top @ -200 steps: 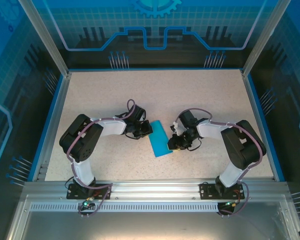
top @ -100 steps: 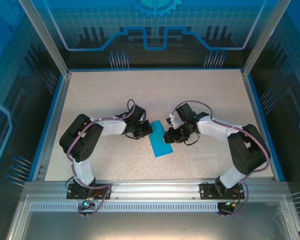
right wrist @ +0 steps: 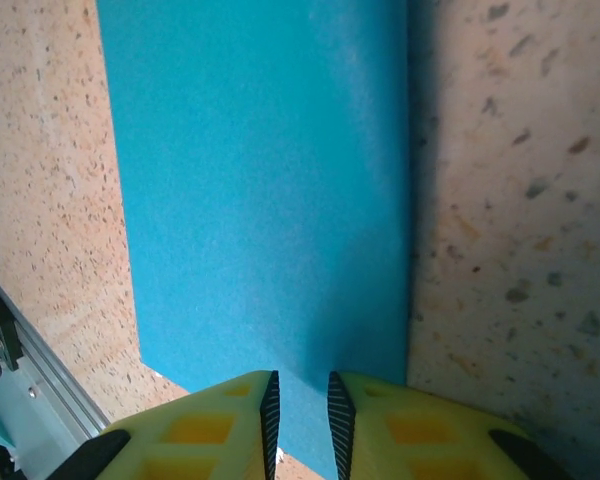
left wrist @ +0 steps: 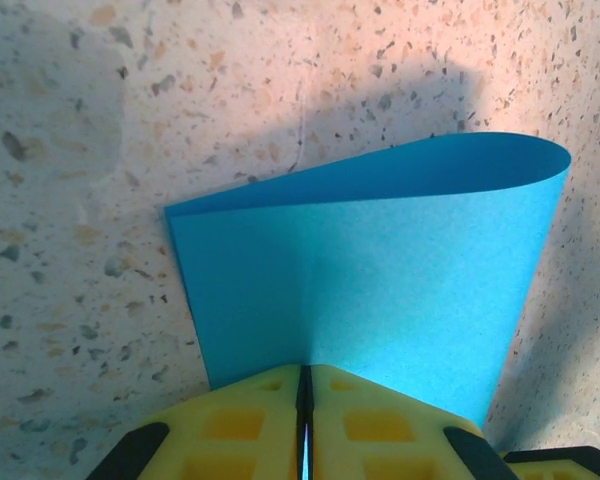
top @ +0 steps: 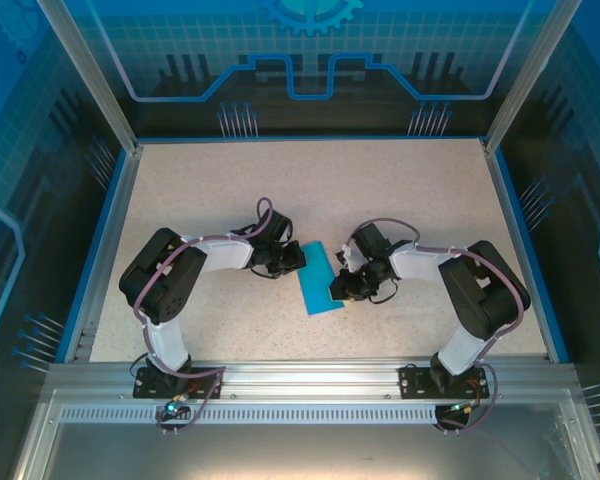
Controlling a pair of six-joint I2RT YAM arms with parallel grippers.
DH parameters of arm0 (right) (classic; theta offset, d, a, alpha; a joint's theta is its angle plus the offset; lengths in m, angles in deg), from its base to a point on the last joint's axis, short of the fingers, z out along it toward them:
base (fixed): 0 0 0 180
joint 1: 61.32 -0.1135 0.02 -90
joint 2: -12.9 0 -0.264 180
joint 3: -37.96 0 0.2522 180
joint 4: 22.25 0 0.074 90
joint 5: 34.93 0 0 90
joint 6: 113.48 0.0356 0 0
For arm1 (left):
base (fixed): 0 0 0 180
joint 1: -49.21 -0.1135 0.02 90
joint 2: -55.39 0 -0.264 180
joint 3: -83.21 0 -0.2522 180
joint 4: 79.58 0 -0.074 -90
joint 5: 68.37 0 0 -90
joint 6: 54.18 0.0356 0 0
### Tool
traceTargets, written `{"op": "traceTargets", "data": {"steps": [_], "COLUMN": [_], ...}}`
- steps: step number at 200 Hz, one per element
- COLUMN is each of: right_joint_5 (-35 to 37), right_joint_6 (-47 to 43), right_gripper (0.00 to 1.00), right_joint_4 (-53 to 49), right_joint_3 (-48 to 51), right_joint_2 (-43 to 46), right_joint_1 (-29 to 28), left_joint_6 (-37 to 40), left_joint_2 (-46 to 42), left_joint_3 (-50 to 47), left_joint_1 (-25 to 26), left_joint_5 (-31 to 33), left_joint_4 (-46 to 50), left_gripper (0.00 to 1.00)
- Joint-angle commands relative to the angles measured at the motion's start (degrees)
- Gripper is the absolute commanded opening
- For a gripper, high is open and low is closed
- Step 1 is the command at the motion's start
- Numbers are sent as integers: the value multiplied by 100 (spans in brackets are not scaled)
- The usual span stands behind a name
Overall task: Fold a paper plane with a square sheet of paper (pick it up from the middle)
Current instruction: Fold the square sheet of paper in half at the center of the table.
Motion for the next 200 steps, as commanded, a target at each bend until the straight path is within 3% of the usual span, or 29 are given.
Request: {"op": "traceTargets", "data": {"steps": [1,57,124,200], "right_joint_5": [-88,-25,14,90], "right_joint_6": [430,402,444,716], "right_gripper": [24,25,23,21], "right_joint_4": [0,321,547,699], "right_joint_3": [489,-22,-1295,-841], "right_joint_2": [101,489,-800,-806], "right_joint_1": [-216,-14,79,551], "left_joint_6": [332,547,485,512], "left_joint_2": [101,207,202,302], "left_joint_3": [61,-67,-198,-183], "left_joint_1": [60,57,62,69], "left_joint_5": [94,37,72,16], "left_joint_4": [220,145,146,239], "left_gripper": [13,13,12,12]}}
